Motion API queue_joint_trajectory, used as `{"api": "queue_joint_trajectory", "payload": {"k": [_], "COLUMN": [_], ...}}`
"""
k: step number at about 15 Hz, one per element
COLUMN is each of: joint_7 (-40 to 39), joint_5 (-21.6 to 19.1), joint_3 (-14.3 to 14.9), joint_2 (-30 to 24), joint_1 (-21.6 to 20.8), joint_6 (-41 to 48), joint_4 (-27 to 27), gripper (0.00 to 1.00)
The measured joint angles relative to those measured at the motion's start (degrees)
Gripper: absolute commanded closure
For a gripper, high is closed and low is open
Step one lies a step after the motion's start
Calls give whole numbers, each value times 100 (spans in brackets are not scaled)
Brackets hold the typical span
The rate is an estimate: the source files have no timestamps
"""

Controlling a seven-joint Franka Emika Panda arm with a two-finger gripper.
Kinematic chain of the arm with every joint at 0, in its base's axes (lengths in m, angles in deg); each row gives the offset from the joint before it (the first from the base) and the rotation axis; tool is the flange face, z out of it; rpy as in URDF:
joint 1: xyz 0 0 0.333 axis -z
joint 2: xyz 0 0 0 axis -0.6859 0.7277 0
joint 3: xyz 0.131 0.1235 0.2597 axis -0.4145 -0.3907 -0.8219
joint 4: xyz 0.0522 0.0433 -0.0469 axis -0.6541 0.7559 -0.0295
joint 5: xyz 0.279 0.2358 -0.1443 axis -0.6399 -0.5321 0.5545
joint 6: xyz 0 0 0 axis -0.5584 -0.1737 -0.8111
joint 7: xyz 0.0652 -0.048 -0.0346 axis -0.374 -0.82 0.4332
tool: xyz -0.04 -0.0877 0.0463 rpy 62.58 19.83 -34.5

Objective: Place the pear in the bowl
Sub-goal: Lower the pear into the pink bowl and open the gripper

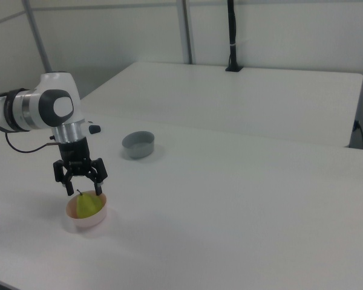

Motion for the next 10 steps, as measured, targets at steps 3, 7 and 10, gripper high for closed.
{"api": "queue_joint_trajectory", "payload": {"k": [3, 7, 10], "joint_7": [38, 46, 46], "joint_5": [0, 0, -12], "joint_3": [58, 114, 136], "joint_2": [-84, -183, -229], "joint_1": [56, 484, 813], "joint_6": [214, 708, 910], "joint_4": [-433, -1416, -1996], "gripper": [0, 0, 0]}}
